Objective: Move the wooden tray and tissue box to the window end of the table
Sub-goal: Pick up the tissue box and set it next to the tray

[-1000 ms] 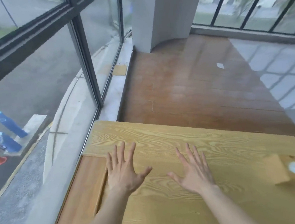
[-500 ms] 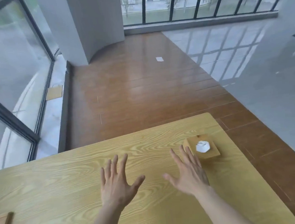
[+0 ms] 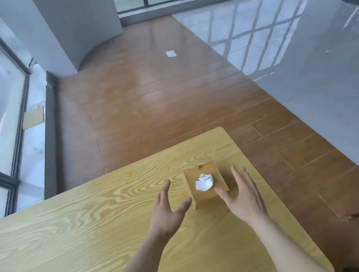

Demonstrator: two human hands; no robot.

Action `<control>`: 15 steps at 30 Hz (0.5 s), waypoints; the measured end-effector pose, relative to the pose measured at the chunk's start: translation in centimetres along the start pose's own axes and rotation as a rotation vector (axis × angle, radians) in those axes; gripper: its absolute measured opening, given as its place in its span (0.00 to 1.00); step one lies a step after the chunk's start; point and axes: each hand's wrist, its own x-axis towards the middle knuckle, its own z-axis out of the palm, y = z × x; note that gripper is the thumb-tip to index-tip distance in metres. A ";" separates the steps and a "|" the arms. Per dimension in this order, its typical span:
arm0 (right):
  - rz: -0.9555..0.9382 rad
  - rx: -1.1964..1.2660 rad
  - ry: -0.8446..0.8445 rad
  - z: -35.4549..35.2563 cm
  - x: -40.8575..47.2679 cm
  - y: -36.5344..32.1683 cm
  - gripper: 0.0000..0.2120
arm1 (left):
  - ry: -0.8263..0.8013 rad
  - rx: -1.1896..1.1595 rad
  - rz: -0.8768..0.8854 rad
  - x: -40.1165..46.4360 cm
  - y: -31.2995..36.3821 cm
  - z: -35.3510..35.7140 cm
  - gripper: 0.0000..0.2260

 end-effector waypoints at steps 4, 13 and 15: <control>0.158 0.315 -0.022 0.0 2.4 1.2 0.45 | -0.013 -0.306 -0.133 2.0 1.6 2.7 0.39; 0.271 0.620 -0.155 2.1 5.8 2.4 0.43 | -0.011 -0.519 -0.298 4.0 2.1 5.7 0.38; 0.261 0.622 -0.171 2.4 6.1 2.4 0.42 | -0.018 -0.510 -0.307 4.4 1.9 6.1 0.39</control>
